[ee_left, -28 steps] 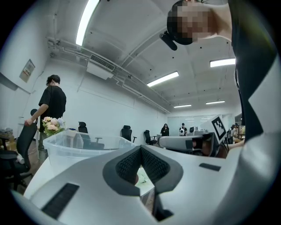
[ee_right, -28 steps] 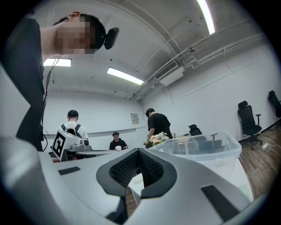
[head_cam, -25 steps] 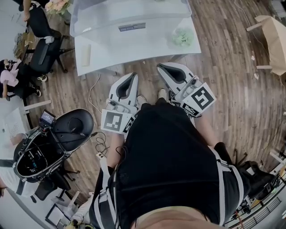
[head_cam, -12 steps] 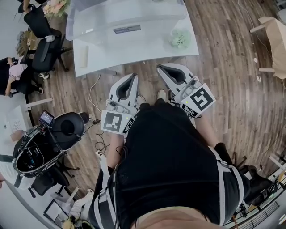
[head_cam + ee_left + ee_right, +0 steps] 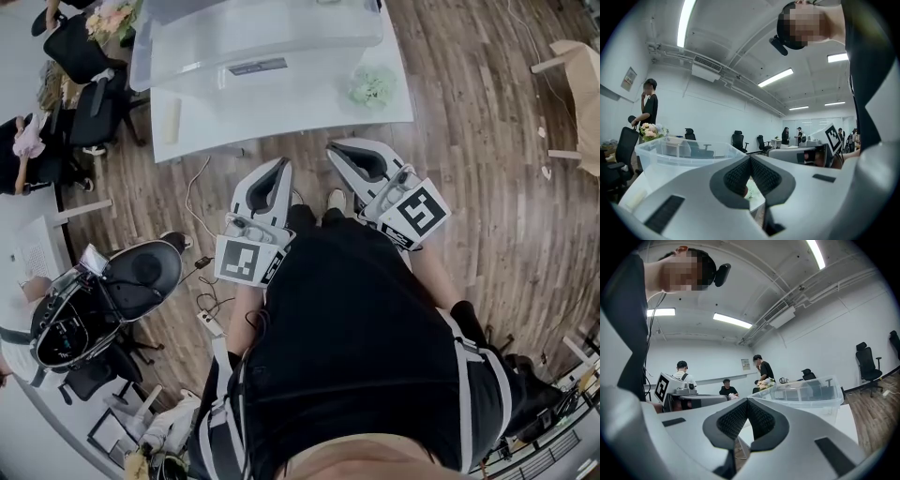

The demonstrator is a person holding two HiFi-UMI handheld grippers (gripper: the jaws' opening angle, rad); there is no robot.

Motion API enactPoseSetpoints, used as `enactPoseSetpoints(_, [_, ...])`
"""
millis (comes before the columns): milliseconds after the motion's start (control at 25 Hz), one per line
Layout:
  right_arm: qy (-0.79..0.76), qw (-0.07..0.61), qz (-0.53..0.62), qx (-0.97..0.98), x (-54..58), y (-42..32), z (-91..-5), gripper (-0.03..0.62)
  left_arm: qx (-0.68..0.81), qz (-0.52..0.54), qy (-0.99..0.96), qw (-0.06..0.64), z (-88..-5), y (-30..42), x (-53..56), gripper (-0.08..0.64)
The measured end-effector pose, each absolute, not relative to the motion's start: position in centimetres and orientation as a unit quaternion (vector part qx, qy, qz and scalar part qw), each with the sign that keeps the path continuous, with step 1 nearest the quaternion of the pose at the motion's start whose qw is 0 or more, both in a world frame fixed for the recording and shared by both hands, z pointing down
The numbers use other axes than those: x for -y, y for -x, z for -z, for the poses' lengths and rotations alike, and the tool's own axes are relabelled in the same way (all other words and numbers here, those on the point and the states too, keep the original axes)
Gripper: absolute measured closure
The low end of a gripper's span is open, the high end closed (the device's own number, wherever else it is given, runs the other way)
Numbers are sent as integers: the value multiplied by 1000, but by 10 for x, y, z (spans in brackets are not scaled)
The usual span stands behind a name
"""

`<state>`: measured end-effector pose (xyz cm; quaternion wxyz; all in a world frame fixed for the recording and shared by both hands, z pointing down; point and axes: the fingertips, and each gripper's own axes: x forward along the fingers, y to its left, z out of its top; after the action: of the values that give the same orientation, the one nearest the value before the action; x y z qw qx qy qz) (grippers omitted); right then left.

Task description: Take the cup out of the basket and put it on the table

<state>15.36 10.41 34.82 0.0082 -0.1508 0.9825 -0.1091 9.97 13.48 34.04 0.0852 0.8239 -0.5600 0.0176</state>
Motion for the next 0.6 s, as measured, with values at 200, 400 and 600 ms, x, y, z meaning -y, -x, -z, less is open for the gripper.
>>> enactPoseSetpoints(200, [152,2,114,-982,-91,-149,-356,574,564,-19,-820,92,-347,-92,-123,541])
enactPoseSetpoints(400, [164,0,115,-980,-81,-146,-360,574,557,-18,-825,91,-350,-88,-112,542])
enactPoseSetpoints(600, [179,-9,109,-978,-69,-132,-361,574,542,-13,-835,89,-350,-77,-96,543])
